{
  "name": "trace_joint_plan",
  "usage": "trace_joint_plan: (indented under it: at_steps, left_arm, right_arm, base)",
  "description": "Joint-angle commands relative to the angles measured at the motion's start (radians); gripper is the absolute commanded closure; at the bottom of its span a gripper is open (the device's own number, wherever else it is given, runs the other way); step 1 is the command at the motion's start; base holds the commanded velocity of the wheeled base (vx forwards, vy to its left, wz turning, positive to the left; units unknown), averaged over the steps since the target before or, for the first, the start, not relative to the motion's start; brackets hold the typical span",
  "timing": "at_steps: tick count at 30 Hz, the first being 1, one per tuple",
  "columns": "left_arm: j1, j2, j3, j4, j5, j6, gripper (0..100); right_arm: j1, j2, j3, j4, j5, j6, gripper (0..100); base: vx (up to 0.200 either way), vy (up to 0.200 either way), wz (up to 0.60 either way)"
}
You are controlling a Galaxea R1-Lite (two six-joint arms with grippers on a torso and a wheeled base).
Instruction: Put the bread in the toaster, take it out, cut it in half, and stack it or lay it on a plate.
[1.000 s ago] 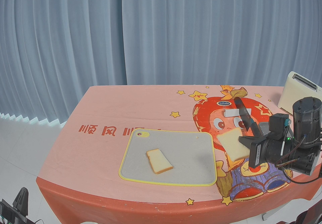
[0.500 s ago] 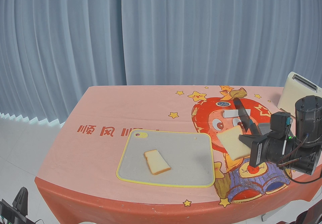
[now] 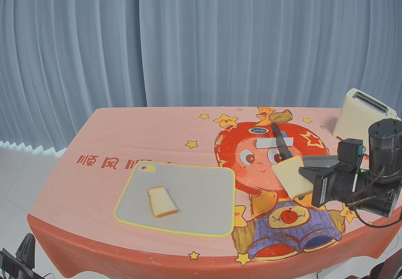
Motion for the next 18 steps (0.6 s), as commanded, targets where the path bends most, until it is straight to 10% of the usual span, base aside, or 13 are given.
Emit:
trace_joint_plan:
  at_steps: [1,9,18]
  left_arm:
    - [0.000,-0.005,0.018,-0.001,0.001,0.000,100]
    - [0.000,-0.005,0.018,-0.001,0.001,0.000,100]
    - [0.000,-0.005,0.018,-0.001,-0.002,0.004,100]
  right_arm:
    - [0.000,0.003,-0.001,0.000,-0.001,0.000,100]
    - [-0.067,0.003,-0.016,0.000,-0.001,0.001,100]
    - [-0.142,0.034,-0.047,0.001,0.002,0.054,100]
  base:
    - [0.000,-0.200,0.00]
    - [0.000,-0.200,0.00]
    - [0.000,0.000,0.00]
